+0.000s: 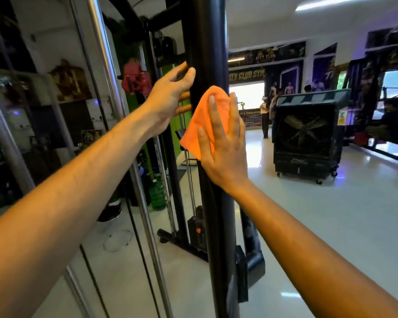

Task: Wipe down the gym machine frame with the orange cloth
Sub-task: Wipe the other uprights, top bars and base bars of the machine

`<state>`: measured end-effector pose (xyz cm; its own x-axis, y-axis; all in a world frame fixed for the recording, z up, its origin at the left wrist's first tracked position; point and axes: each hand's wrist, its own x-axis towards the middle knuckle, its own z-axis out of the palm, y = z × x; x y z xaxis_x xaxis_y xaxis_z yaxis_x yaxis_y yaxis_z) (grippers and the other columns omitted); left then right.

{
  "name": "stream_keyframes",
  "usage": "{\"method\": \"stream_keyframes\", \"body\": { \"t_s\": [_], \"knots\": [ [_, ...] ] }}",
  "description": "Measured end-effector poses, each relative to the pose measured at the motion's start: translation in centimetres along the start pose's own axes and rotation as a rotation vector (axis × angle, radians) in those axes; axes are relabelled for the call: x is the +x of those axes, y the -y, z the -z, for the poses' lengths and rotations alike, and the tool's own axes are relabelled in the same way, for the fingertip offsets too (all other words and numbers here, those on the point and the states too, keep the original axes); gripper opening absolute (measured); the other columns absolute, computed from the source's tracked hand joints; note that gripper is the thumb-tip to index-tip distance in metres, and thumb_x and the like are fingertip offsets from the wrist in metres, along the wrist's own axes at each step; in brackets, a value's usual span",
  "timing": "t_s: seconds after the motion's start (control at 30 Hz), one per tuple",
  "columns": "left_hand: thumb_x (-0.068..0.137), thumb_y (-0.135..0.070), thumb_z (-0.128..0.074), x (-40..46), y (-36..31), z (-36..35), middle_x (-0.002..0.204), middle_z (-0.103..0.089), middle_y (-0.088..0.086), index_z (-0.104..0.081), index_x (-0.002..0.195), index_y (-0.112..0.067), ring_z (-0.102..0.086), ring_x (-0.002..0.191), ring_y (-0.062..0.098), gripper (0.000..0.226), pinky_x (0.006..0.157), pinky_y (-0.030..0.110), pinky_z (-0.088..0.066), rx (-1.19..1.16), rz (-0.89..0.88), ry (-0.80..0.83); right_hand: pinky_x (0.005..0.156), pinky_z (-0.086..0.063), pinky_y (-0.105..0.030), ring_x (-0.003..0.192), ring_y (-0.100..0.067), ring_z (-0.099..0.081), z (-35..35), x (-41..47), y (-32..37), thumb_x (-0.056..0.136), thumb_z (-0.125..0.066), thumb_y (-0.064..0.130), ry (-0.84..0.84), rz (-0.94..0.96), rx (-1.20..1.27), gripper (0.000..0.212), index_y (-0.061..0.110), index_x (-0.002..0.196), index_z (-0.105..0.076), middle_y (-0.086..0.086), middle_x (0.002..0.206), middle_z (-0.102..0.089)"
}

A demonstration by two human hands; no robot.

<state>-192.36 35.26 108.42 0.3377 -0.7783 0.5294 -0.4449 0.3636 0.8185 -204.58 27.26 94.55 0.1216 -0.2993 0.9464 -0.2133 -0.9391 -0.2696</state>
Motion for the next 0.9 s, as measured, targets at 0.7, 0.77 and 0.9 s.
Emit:
{"method": "stream_keyframes", "body": {
  "t_s": [0.7, 0.77, 0.9],
  "knots": [
    [0.108, -0.042, -0.063, -5.5, 5.0, -2.3, 0.136, -0.060, -0.017, -0.039, 0.163, -0.036, -0.068, 0.095, -0.004, 0.061, 0.090, 0.028, -0.056, 0.015, 0.111, -0.074, 0.121, -0.040, -0.069, 0.167, -0.039, -0.005, -1.4, -11.9, -3.1, 0.112, -0.056, 0.050, 0.153, -0.067, 0.016, 0.077, 0.035, 0.171, -0.009, -0.015, 0.181, 0.006],
    [0.107, -0.045, -0.063, -6.2, 5.8, -2.7, 0.144, -0.057, -0.018, -0.038, 0.164, -0.037, -0.065, 0.115, 0.005, 0.063, 0.096, 0.030, -0.055, 0.005, 0.133, -0.071, 0.119, -0.041, -0.069, 0.167, -0.037, -0.008, -1.2, -10.2, -3.0, 0.113, -0.053, 0.052, 0.136, -0.061, 0.055, 0.076, 0.036, 0.171, -0.008, -0.014, 0.181, 0.005],
    [0.104, -0.049, -0.068, -6.7, 6.3, -3.0, 0.168, -0.036, 0.017, -0.040, 0.163, -0.039, -0.045, 0.145, 0.028, 0.066, 0.090, 0.028, -0.053, -0.064, 0.139, -0.055, 0.116, -0.045, -0.068, 0.166, -0.036, -0.015, -0.8, -5.5, -1.8, 0.114, -0.050, 0.053, 0.066, -0.106, 0.110, 0.073, 0.032, 0.173, -0.012, -0.010, 0.182, 0.004]
  ]
}}
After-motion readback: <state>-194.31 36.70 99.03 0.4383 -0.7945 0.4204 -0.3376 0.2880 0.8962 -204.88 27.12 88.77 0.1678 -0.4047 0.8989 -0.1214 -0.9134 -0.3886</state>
